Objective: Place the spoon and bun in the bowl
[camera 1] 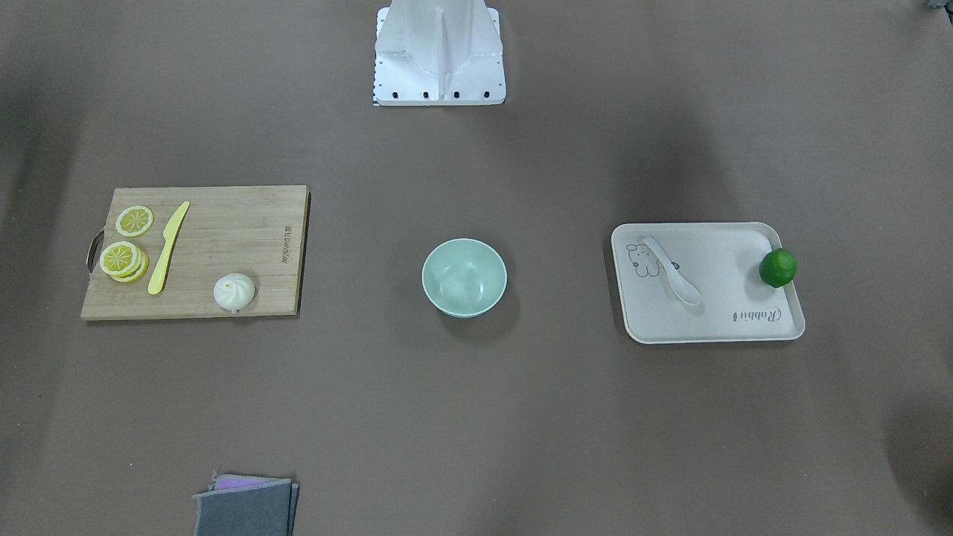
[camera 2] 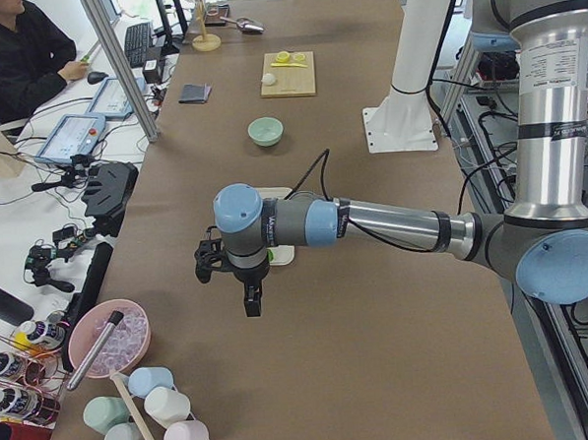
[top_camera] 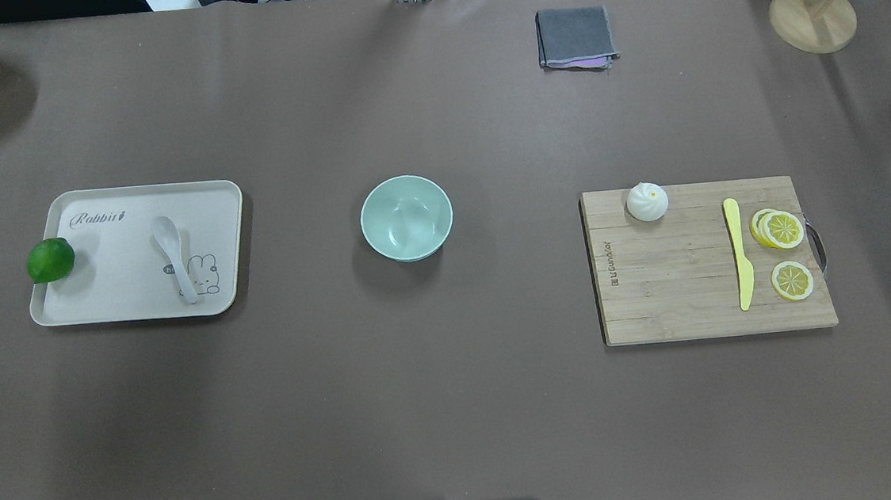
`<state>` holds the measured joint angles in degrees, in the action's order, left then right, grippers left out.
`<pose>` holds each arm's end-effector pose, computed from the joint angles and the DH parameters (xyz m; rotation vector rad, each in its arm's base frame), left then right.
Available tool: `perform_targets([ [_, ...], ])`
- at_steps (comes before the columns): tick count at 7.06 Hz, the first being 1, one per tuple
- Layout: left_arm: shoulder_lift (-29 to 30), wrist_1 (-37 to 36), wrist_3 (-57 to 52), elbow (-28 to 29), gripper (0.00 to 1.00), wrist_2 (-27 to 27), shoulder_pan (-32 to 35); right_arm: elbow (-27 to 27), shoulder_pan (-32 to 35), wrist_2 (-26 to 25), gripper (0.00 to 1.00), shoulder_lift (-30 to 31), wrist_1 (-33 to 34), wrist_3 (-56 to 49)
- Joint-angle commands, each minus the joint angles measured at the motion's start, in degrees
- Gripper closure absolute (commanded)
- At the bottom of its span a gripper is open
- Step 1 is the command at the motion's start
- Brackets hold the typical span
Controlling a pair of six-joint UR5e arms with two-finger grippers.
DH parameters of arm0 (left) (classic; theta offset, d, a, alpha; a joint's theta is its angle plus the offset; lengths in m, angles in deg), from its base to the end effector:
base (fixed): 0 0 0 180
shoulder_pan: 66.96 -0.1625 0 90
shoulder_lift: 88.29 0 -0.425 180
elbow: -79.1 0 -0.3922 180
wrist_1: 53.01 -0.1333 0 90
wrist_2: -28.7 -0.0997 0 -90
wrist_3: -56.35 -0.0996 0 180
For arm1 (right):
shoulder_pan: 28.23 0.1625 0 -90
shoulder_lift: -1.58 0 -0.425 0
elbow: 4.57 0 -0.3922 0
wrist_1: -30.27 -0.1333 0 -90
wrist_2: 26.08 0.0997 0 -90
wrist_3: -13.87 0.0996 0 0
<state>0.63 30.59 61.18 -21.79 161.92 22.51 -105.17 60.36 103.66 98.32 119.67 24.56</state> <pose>-0.0606 -0.4829 0.5871 0.0213 0.7560 -0.0490 0.0586 -0.4484 0.6268 0.0012 -0.6977 0.1284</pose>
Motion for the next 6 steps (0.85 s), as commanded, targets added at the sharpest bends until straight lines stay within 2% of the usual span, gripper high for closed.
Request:
perform_targets([
  [1, -0.4, 0.2, 0.0, -0.3, 0.02, -0.1, 0.1, 0.0, 0.0, 0.3, 0.0, 0.4, -0.2, -0.1],
  [6, -0.4, 0.2, 0.0, -0.4, 0.02, -0.1, 0.1, 0.0, 0.0, 0.5, 0.0, 0.8, -0.5, -0.6],
])
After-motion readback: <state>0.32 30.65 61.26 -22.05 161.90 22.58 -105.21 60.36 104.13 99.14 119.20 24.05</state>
